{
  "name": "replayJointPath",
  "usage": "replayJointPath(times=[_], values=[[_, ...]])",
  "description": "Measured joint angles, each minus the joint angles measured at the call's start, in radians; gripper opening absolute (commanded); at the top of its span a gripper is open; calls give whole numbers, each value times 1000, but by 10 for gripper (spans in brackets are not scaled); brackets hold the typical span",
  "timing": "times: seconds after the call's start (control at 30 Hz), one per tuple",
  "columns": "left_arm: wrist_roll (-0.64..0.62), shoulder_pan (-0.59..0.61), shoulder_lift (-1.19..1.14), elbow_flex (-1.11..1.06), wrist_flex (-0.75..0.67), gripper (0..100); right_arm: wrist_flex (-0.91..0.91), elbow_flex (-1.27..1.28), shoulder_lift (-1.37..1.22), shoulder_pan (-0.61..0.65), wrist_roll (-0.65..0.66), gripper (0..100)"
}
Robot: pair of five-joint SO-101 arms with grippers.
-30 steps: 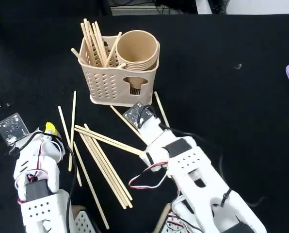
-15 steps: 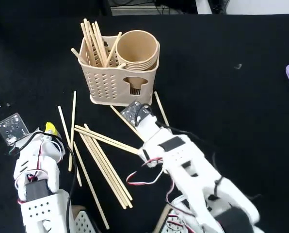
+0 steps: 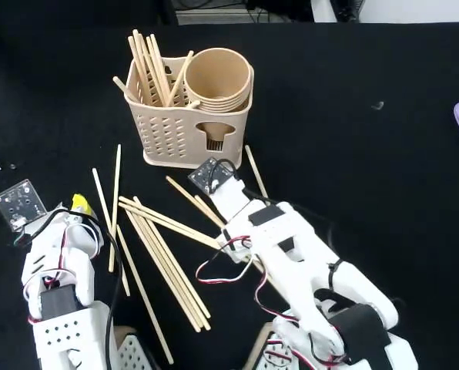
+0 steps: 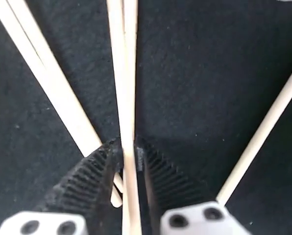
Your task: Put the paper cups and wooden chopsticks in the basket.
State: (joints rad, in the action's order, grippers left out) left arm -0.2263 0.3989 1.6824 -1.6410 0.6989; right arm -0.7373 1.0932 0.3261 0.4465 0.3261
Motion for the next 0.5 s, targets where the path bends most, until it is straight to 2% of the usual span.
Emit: replayJointPath(times=[0.17, 0.5], values=[[0, 0, 0, 0, 0, 108, -84, 0, 86, 0, 58, 11], [0, 0, 0, 0, 0, 109, -304, 2, 505, 0, 127, 11]])
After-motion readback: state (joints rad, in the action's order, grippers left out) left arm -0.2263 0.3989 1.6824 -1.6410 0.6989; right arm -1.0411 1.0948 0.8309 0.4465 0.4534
